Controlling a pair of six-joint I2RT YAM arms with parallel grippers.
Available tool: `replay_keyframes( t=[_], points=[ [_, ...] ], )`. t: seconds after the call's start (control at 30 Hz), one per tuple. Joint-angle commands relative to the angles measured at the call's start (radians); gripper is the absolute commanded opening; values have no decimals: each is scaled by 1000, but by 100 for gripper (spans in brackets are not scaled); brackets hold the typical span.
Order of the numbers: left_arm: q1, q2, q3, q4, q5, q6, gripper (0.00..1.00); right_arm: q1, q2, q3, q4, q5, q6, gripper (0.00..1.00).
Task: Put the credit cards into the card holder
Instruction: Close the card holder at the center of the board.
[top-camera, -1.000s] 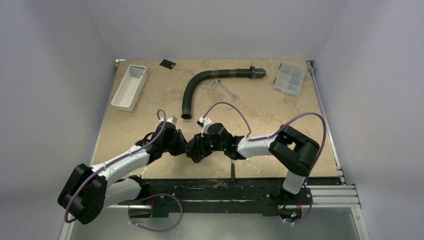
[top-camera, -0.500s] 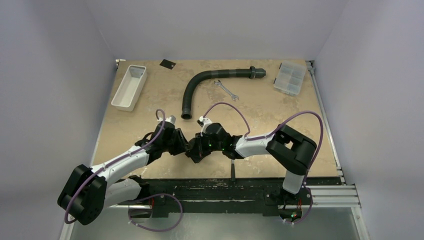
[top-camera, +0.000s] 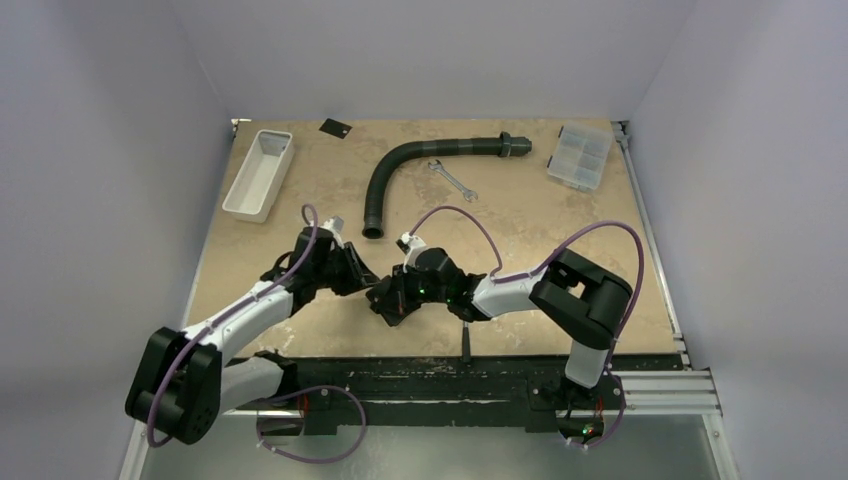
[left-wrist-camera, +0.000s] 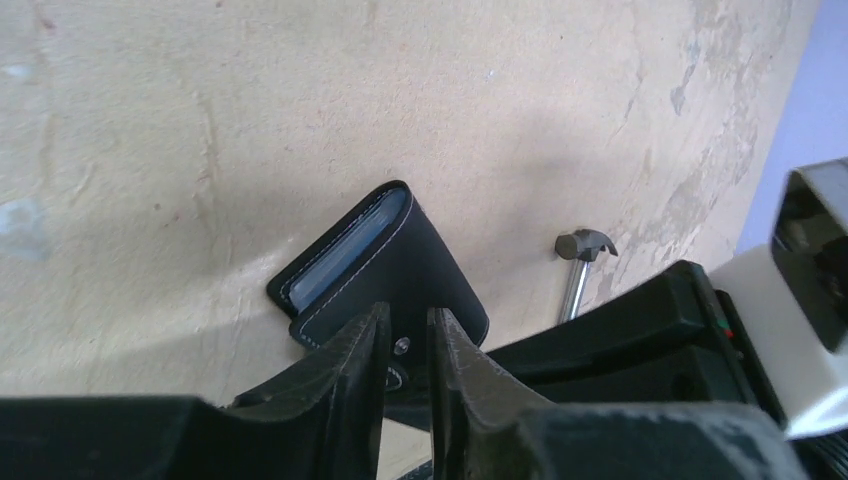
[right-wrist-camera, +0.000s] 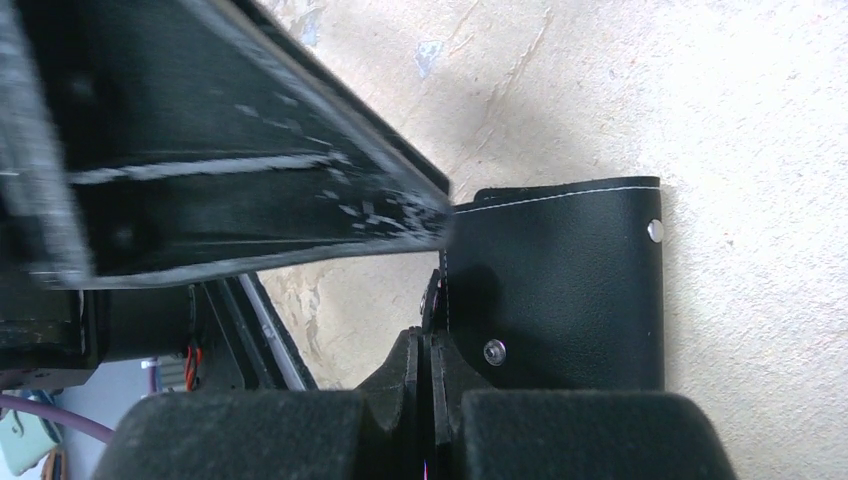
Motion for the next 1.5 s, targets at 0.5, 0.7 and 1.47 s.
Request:
replay_keyframes(
  t=[0.5,0.7,1.47],
  points=[
    [2,93,-133,99,-55,43,2,-6,-63,24,-99,10,-65,0],
    [2,89,-156,107,-67,42,0,-14,-15,48,-85,-61,-60,0],
    [2,48,-189,90,-64,44,0,-69,30,98,-59,-89,19,28]
  ],
)
